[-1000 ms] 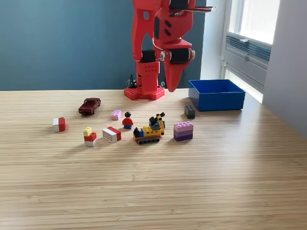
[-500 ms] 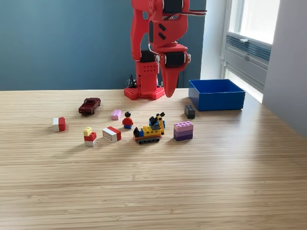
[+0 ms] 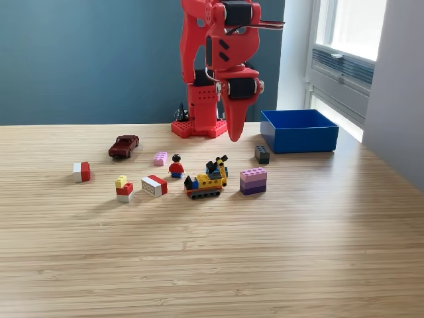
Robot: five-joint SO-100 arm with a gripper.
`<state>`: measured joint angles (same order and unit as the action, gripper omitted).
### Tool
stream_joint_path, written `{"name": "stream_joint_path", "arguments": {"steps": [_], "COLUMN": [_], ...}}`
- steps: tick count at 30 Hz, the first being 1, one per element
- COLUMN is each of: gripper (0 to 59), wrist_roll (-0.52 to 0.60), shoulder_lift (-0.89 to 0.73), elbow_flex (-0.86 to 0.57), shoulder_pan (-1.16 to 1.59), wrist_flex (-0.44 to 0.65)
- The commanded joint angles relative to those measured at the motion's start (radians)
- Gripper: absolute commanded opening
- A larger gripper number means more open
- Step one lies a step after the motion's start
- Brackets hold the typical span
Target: Grasp a lego block and put it in the bin.
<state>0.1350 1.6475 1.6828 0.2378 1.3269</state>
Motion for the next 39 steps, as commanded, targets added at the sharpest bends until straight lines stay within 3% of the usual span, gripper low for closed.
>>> {"name": "stream_joint_path", "arguments": {"steps": [1, 14, 27, 32, 35, 39], "gripper": [0.1, 0.1, 0.4, 18.7, 25.5, 30.4], "wrist_roll": [-0.003, -0.018, -0.132, -0.176, -0.210, -0.284], "shoulder_lift": [0.083, 0.083, 0.083, 0.083, 0.083, 0.083], "elbow_flex": [0.017, 0.041, 0.060, 0.063, 0.052, 0.046], "shoulder_pan": [-0.002, -0.015, -0.081, -0.164, -0.221, -0.275], "wrist_flex": [-0.032, -0.051, -0.098, -0.153, -0.172, -0.175]}}
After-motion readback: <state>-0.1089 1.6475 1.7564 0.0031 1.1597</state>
